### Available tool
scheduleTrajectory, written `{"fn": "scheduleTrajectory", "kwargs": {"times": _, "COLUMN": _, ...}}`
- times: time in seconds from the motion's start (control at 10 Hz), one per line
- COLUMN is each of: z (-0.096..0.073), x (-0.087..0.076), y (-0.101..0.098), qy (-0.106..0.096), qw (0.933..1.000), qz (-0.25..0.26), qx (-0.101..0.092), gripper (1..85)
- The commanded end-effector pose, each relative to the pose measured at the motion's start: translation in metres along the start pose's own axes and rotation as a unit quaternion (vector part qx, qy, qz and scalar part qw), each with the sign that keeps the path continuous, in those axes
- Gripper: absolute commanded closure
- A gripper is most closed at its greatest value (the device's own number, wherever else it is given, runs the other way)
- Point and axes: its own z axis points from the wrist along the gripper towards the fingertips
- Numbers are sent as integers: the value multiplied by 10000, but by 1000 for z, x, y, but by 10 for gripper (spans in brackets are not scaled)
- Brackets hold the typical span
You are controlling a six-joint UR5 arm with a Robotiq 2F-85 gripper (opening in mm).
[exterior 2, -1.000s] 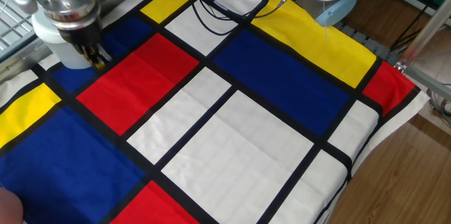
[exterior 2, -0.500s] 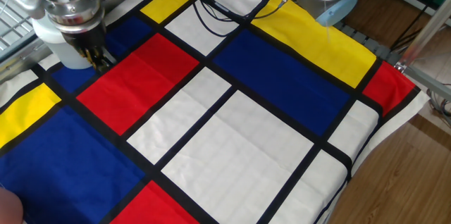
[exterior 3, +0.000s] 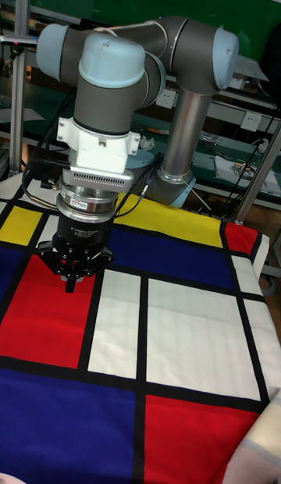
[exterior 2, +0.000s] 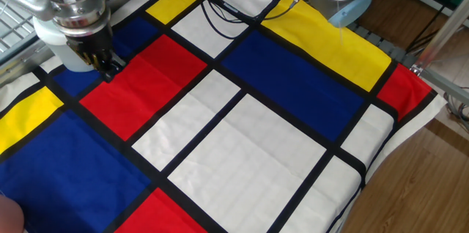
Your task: Put the garbage in the trash can
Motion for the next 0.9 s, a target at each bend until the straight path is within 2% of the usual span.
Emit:
{"fn": "scheduleTrajectory", "kwargs": {"times": 0.0, "z": -2, "x": -7, "y": 13, "qy": -27, "qw": 9999, "qz": -37, "qx": -143, "gripper": 847}}
{"fn": "scheduleTrajectory", "kwargs": {"times": 0.2, "z": -10, "x": -19, "y": 26, "qy": 97, "qw": 9999, "qz": 79, "qx": -56, "gripper": 847}}
{"fn": "scheduleTrajectory", "kwargs": {"times": 0.4, "z": -13, "x": -32, "y": 30, "qy": 188, "qw": 9996, "qz": 130, "qx": 162, "gripper": 847}}
{"fn": "scheduleTrajectory", "kwargs": {"times": 0.8, "z": -7, "x": -37, "y": 35, "qy": 162, "qw": 9996, "qz": 112, "qx": 190, "gripper": 847}}
